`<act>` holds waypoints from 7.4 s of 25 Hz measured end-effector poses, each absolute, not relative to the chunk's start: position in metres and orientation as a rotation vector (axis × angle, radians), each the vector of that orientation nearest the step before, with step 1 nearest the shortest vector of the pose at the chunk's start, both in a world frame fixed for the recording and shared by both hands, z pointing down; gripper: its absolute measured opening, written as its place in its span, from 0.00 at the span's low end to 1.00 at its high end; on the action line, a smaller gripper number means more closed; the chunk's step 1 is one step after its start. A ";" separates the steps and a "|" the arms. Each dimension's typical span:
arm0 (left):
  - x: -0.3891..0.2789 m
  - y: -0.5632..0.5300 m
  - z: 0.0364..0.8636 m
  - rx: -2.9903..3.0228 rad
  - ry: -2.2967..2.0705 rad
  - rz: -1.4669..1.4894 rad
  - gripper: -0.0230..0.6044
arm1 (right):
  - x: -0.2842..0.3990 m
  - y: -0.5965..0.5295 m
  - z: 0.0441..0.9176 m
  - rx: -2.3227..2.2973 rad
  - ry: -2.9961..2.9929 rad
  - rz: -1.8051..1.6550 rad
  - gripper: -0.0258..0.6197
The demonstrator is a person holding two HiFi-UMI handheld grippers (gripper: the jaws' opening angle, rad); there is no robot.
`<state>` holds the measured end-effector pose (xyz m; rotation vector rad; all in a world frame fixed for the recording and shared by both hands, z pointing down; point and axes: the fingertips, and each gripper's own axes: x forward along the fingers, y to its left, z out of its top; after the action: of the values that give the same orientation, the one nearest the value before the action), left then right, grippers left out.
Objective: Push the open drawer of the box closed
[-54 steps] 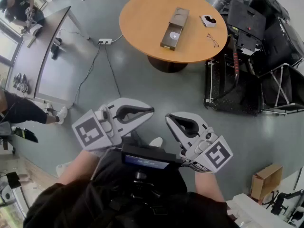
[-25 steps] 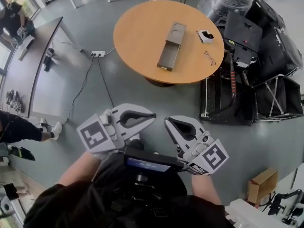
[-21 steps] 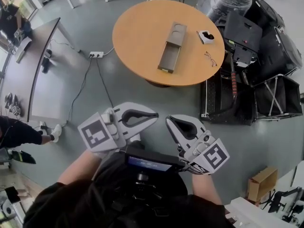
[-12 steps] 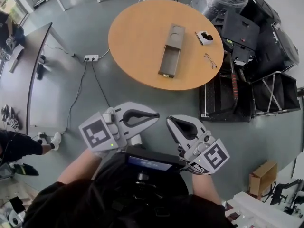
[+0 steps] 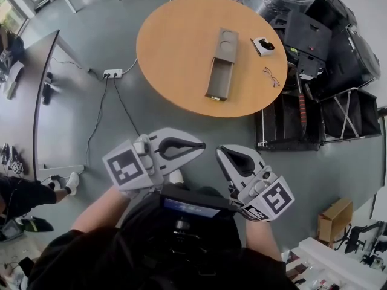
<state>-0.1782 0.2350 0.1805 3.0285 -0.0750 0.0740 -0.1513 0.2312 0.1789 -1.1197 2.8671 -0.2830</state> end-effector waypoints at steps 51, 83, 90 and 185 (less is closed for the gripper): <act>0.011 0.042 0.220 2.978 -0.488 0.183 0.08 | 0.037 0.032 0.226 -0.787 2.945 -0.340 0.05; -0.034 -0.063 0.461 2.837 -0.480 0.216 0.08 | -0.023 -0.061 0.504 -1.006 2.826 -0.908 0.05; -0.038 -0.071 0.516 2.774 -0.497 0.263 0.08 | -0.033 -0.071 0.570 -1.037 2.777 -1.067 0.05; 0.004 -0.311 0.632 2.519 -0.333 0.415 0.08 | 0.010 -0.324 0.662 -1.316 2.514 -1.347 0.05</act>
<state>0.0040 -0.3110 0.6317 2.5193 -0.3328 0.4154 0.0095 -0.3245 0.6618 -1.3157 2.5136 -1.3469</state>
